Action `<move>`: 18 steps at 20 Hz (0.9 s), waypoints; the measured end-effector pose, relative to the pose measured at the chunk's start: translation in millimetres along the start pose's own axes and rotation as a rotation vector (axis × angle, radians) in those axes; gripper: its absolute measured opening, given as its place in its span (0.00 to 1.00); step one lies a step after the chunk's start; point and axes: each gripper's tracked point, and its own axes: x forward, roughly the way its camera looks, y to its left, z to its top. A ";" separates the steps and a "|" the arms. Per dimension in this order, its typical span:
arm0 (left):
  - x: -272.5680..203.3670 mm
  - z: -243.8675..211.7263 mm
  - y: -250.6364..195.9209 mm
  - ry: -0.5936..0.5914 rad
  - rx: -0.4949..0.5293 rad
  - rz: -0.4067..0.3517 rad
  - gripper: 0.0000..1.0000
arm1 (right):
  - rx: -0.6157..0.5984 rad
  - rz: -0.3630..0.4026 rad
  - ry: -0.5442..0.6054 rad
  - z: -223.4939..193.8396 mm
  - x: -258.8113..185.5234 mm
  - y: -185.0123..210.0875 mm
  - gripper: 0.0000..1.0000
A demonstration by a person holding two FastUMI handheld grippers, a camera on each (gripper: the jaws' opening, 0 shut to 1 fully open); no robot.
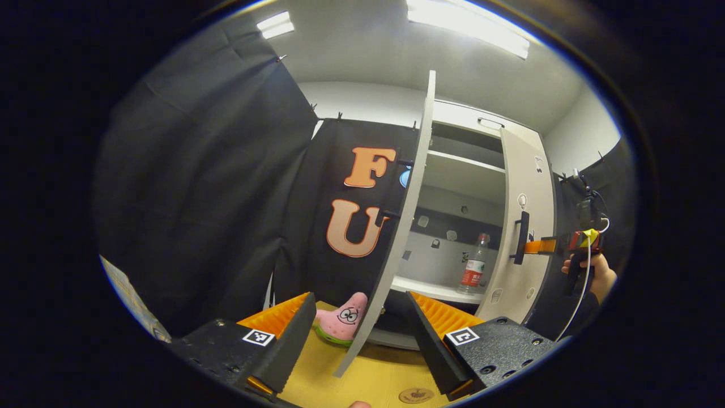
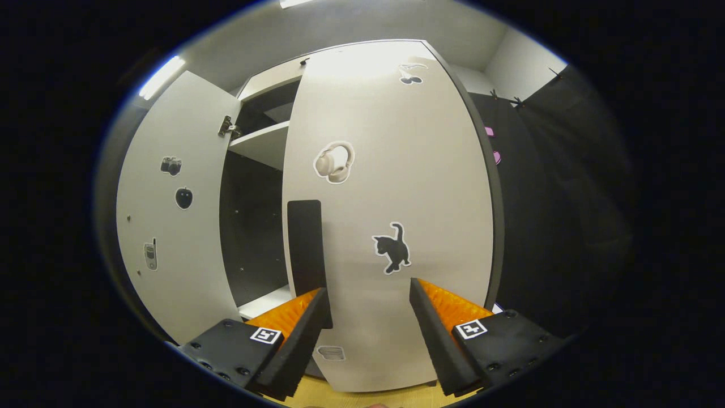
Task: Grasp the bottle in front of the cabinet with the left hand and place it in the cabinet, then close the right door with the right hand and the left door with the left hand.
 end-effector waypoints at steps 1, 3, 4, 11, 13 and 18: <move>1.5 1.1 3.8 -0.003 0.004 0.012 0.94 | 0.003 0.001 0.000 -1.1 1.7 1.0 0.95; 2.9 3.5 13.1 -0.011 0.003 0.039 0.94 | 0.009 0.004 0.002 -3.3 3.7 0.3 0.95; 4.4 6.1 17.9 -0.012 -0.005 0.054 0.94 | 0.012 0.003 0.002 -3.4 3.0 -1.6 0.95; 67.6 56.5 54.9 -0.091 -0.023 0.140 0.94 | 0.002 0.000 -0.022 -13.6 -71.0 -11.9 0.96; 88.9 70.1 58.7 -0.104 -0.025 0.144 0.94 | -0.006 -0.010 -0.020 -21.3 -99.3 -16.7 0.96; 129.2 106.2 49.1 -0.164 0.042 0.129 0.94 | -0.016 -0.074 -0.029 -37.5 -158.7 -38.8 0.96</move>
